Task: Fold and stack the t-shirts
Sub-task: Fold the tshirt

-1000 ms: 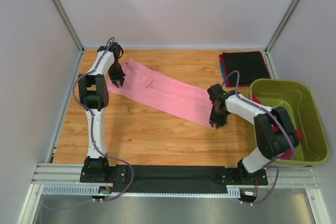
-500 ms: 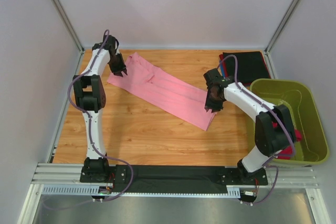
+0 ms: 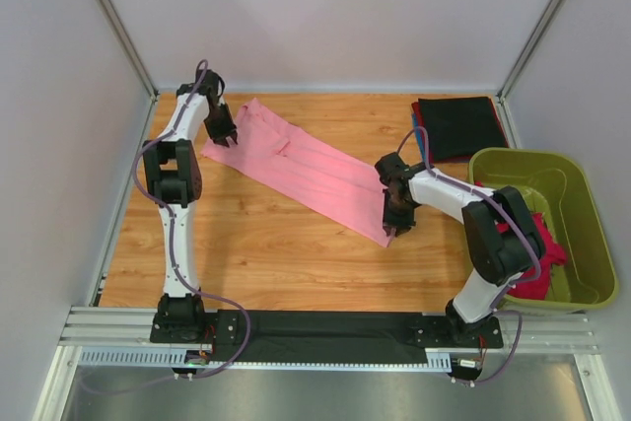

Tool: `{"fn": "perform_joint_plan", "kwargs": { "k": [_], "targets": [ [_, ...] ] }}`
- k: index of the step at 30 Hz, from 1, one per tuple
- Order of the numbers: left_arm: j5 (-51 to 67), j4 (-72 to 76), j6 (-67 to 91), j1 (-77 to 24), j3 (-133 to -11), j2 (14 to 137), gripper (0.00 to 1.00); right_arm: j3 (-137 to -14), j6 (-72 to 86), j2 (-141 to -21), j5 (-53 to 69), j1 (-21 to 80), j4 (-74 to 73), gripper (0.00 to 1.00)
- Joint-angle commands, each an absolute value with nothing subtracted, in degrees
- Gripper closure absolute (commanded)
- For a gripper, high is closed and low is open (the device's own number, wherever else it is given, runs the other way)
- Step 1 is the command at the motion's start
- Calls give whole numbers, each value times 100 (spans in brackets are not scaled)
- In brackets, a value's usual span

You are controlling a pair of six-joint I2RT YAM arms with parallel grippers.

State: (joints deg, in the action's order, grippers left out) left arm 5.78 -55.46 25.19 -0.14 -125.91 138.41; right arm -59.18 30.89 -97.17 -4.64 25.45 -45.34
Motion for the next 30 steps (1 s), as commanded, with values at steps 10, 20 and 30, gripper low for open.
{"fn": "perform_joint_plan", "kwargs": {
  "k": [10, 20, 30],
  "targets": [
    [1808, -4284, 3539, 658, -13666, 15073, 59, -5747, 4647, -9448, -634, 3927, -4754, 73],
    [2988, -3357, 3674, 738, -12939, 13572, 45, -7127, 4650, -9062, -799, 4623, -5958, 68],
    [2584, -3982, 3542, 10, -9970, 11296, 47, -7461, 3007, -9315, -712, 3121, -5388, 67]
  ]
}}
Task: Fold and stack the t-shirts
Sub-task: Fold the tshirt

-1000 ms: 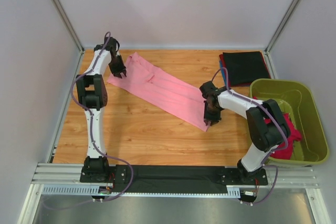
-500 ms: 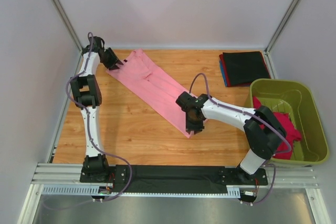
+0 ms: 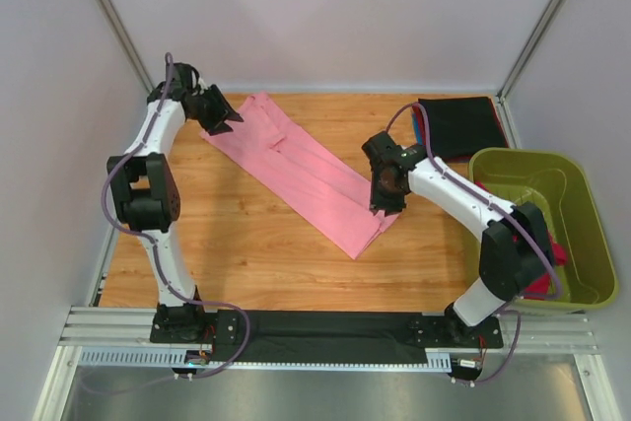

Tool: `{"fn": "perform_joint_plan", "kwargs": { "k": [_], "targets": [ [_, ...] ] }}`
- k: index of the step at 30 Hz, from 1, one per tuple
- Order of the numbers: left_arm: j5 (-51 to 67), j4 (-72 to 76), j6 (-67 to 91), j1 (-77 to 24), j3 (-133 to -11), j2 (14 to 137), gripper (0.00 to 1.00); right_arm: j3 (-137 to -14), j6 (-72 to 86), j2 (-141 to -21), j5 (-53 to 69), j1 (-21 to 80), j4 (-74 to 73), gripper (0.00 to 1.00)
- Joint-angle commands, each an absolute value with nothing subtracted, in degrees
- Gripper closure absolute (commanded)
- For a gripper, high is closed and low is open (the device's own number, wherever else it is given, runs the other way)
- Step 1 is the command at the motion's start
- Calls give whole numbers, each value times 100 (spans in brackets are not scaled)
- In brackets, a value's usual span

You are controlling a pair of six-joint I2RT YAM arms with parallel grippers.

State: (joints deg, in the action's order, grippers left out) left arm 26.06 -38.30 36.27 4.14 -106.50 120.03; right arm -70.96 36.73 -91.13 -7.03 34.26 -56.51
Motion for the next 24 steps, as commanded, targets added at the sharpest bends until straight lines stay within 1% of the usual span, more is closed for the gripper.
{"fn": "perform_joint_plan", "kwargs": {
  "k": [1, 4, 7, 8, 9, 12, 16, 17, 19, 23, 24],
  "targets": [
    [2575, -3938, 3568, -209, -9393, 10842, 48, -7505, 2962, -9421, -651, 3024, -5353, 68],
    [2444, -3849, 3385, -1008, -8529, 10102, 49, -7602, 2892, -9641, -231, 2402, -5212, 68],
    [2058, -3859, 3218, -2001, -7974, 9687, 53, -7856, 2769, -9764, 219, 2110, -5343, 69],
    [1778, -3710, 3191, -2491, -7832, 9607, 54, -7953, 2760, -9799, 159, 1988, -5579, 69],
    [1671, -3570, 3173, -2740, -7518, 9511, 56, -8146, 2777, -9843, 97, 1925, -5703, 69],
    [1214, -3296, 3208, -3610, -7269, 9334, 58, -8297, 3023, -9800, 96, 1644, -6046, 69],
    [450, -3366, 3252, -4621, -7540, 9553, 59, -8175, 3410, -9476, 290, 1083, -6345, 69],
    [39, -3358, 3217, -5023, -7619, 9615, 59, -8139, 3428, -9405, 334, 994, -6372, 70],
    [-498, -3488, 3164, -5525, -7962, 9939, 59, -8095, 3349, -9230, 369, 766, -6555, 70],
    [-1079, -3857, 3190, -6036, -8761, 10651, 61, -7999, 3235, -8861, 430, 387, -6698, 70],
    [-1194, -3954, 3190, -6099, -9119, 10966, 62, -7972, 3156, -8764, 439, 343, -6697, 70]
  ]
}}
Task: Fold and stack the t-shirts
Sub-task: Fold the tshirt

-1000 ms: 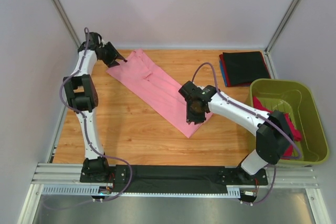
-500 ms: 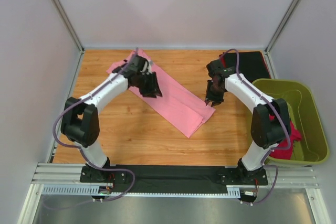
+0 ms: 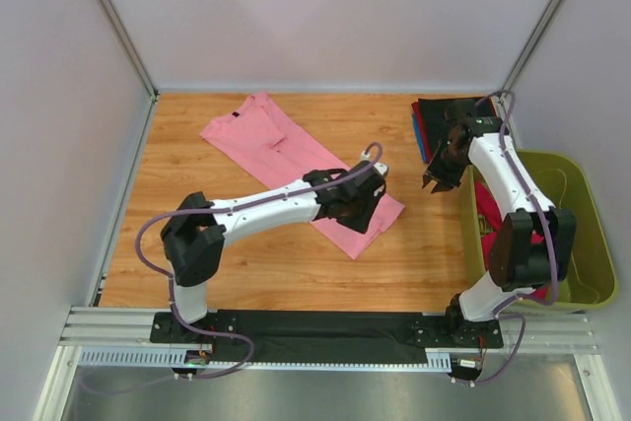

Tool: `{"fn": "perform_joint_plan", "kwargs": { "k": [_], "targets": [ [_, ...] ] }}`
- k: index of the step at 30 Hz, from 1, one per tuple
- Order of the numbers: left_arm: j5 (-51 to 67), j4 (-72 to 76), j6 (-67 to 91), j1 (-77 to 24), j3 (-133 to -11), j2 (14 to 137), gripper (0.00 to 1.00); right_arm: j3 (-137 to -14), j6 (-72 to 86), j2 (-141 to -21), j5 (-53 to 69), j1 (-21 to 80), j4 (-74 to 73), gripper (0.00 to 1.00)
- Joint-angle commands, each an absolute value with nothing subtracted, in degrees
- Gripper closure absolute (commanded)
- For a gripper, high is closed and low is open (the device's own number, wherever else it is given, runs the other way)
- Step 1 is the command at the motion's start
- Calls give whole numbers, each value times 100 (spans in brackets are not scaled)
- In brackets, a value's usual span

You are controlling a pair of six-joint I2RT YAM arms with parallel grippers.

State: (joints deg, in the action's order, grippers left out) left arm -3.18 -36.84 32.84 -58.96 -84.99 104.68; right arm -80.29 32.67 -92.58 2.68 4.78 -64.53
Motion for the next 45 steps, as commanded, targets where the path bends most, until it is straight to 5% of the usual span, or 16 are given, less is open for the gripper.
{"fn": "perform_joint_plan", "kwargs": {
  "k": [1, 9, 26, 36, 45],
  "targets": [
    [-1265, -4042, 3164, -6152, -9297, 11117, 64, -7954, 3112, -8702, 448, 204, -6680, 70],
    [-1819, -4719, 3532, -6495, -10002, 12040, 65, -7586, 3076, -8569, 922, 53, -6592, 70],
    [-1160, -4683, 4042, -6557, -9300, 12331, 65, -7787, 3112, -8798, 1028, 53, -6495, 70],
    [-1002, -5290, 5000, -6557, -7876, 11348, 65, -7708, 3023, -8754, 1028, 412, -6372, 68],
    [-651, -5703, 6194, -6557, -5837, 9557, 62, -7041, 2584, -8877, 1167, 2151, -6179, 66]
  ]
}}
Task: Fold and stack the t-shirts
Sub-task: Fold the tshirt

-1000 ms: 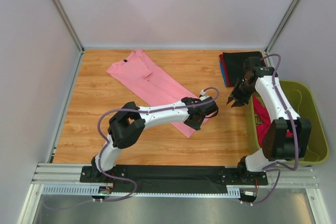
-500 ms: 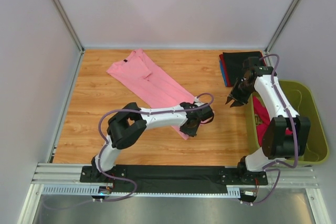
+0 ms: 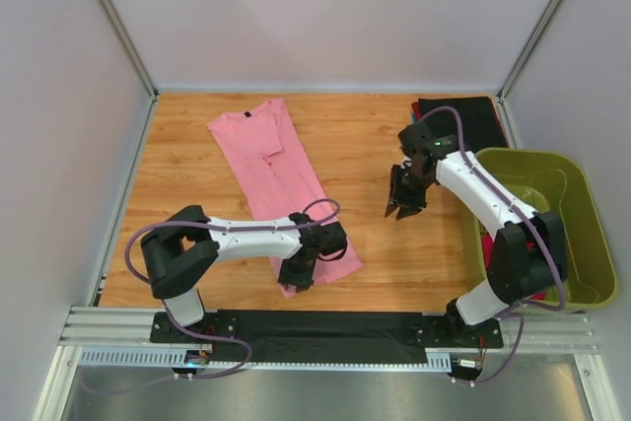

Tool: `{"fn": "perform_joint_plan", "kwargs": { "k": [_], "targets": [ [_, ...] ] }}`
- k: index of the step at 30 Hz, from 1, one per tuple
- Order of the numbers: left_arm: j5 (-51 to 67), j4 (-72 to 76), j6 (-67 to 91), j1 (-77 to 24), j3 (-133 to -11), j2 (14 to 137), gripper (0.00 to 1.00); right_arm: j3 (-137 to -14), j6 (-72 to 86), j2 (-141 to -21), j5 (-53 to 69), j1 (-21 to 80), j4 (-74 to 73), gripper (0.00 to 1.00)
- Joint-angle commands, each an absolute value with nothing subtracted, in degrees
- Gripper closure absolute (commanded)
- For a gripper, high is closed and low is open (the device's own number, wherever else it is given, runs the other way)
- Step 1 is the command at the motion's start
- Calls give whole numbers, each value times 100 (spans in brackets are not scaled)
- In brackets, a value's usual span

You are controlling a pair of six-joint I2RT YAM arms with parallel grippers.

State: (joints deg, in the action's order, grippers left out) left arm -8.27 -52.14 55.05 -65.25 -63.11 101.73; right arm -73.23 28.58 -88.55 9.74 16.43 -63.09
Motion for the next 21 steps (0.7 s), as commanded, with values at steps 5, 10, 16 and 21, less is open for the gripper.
{"fn": "perform_joint_plan", "kwargs": {
  "k": [5, 10, 16, 21],
  "targets": [
    [-677, -6161, 6749, -6539, -5362, 8195, 58, -5961, 2602, -8640, 2213, 2697, -5125, 63],
    [-160, -5768, 7136, -6058, -4723, 7182, 55, -5766, 2593, -8833, 2356, 3462, -4721, 62],
    [639, -4853, 7189, -5002, -3405, 6267, 52, -5371, 2672, -9061, 1969, 3542, -4395, 63],
    [896, -4115, 7505, -4808, -2822, 6003, 52, -5072, 2698, -9202, 1977, 3542, -4061, 64]
  ]
}}
